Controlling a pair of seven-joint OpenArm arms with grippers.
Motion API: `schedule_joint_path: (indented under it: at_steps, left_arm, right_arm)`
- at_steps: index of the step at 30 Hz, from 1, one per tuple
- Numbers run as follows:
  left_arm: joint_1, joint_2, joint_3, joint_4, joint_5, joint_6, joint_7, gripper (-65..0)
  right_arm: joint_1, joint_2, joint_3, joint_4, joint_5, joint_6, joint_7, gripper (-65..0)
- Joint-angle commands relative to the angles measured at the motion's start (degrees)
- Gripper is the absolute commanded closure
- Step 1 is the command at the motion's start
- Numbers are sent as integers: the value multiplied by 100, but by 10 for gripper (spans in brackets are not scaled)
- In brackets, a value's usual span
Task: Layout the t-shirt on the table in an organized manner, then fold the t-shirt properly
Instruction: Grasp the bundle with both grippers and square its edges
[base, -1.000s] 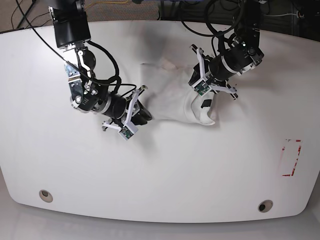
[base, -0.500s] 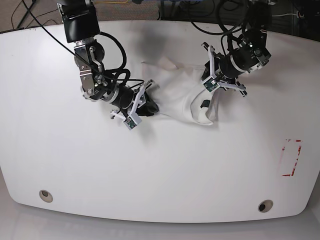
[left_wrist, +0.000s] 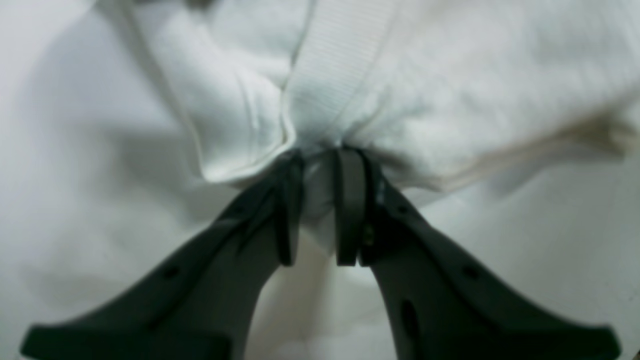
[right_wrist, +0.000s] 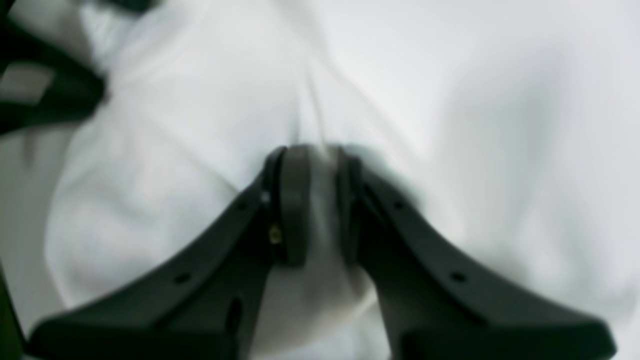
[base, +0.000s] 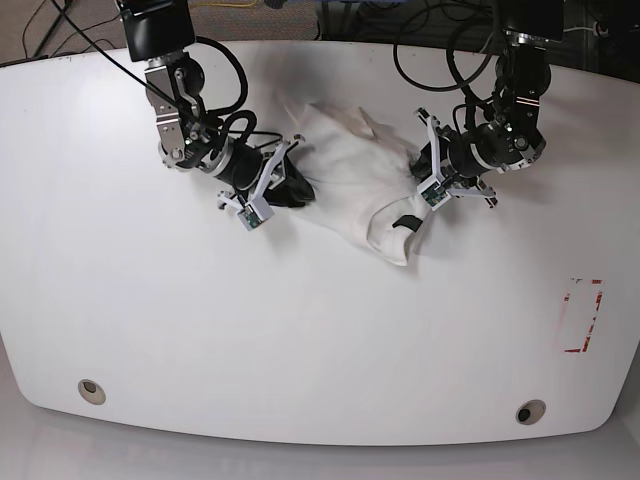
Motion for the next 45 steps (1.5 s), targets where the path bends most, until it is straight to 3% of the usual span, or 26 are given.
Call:
schedule_joint_path:
  at_steps: [1,12,20,25,31,37,45]
  left_arm:
    - [-147,-32,4,-68,208,36,255,-99]
    - [-1246,-94,839,-648,226,36,255,-99]
    - [-2028,-85,1604,-1088,226,36,255,-99]
    - [-2327,-76,1867,-947,226,36,290,-99]
    - [-2362,-94,1762,-262,226,36,378,-100]
    - [-2301,-94,1401,433,226,36,870,-100]
    - [-1298,-85,900,1224,217,36,1002,-100]
  right_arm:
    - [-242,53,17,278,-45,-2,-79,-94]
    - [-1174,35,263,1113,-54,-11,-61,-94]
    - [-1376,27,281,1403,-54,-37,-70,-94]
    - [-1438,-88,272,1667,-54,-257,-79,-94]
    - [-1508,-70,272,2247,-54,-494,-343,-94]
    - [-1455,-79,272,2704,-54,-538,-738,-94]
    - [-1350,-88,272,2660,-54,-538,-765,-94]
